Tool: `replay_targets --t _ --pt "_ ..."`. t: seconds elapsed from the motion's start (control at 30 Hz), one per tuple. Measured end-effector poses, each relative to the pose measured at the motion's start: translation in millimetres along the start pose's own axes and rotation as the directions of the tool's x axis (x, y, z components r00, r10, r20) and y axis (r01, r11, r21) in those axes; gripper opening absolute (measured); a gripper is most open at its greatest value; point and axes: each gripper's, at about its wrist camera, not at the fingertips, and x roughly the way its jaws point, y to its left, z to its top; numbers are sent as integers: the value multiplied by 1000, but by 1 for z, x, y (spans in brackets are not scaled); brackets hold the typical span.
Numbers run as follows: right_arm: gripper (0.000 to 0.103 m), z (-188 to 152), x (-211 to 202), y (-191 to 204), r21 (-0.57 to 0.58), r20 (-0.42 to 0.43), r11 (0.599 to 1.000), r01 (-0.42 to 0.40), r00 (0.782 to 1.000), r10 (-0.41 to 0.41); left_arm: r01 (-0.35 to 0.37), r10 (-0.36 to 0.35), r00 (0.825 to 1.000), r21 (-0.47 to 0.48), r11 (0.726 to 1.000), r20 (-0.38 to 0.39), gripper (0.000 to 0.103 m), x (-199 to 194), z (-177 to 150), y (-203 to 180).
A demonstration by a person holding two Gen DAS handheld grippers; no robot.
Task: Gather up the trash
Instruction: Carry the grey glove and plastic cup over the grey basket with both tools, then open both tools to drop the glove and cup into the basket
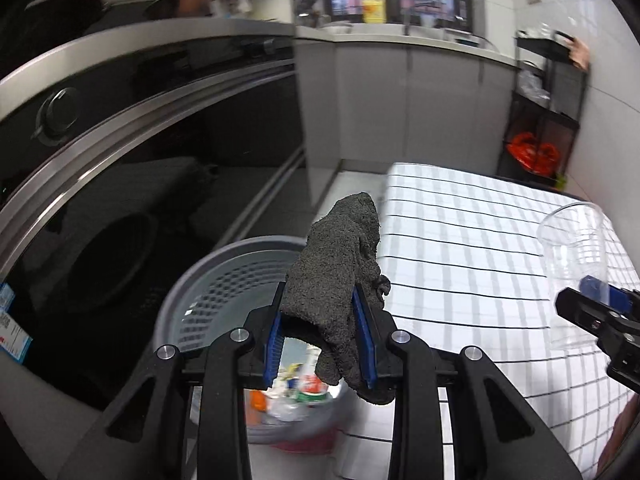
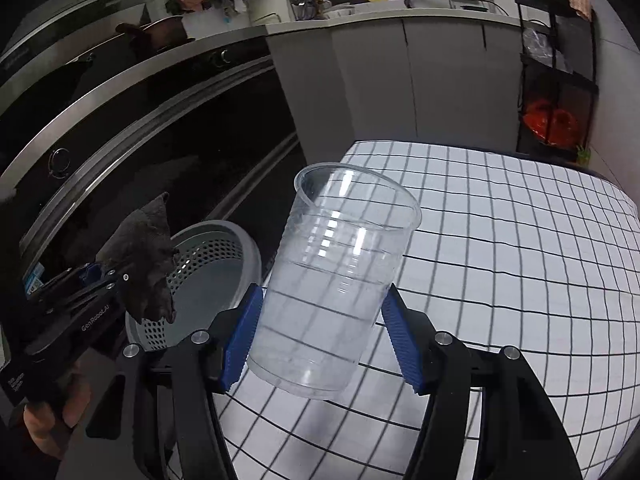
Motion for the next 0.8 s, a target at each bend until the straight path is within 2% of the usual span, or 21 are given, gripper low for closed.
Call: replay_targets --t 0.17,0.3,0.6,0.8 --pt "59 7 24 41 -71 -17 997 -34 999 33 -52 51 999 -66 996 -14 30 17 -1 33" --pt "59 11 46 65 -125 -36 991 -47 998 43 -86 85 996 -82 993 -17 31 25 -5 51" --pt "59 19 92 100 -211 -71 971 -111 993 98 -149 146 989 -120 981 -36 31 43 -6 87" --pt "59 18 118 116 -251 -102 959 -133 989 110 -169 162 985 -148 974 -61 31 50 -12 107"
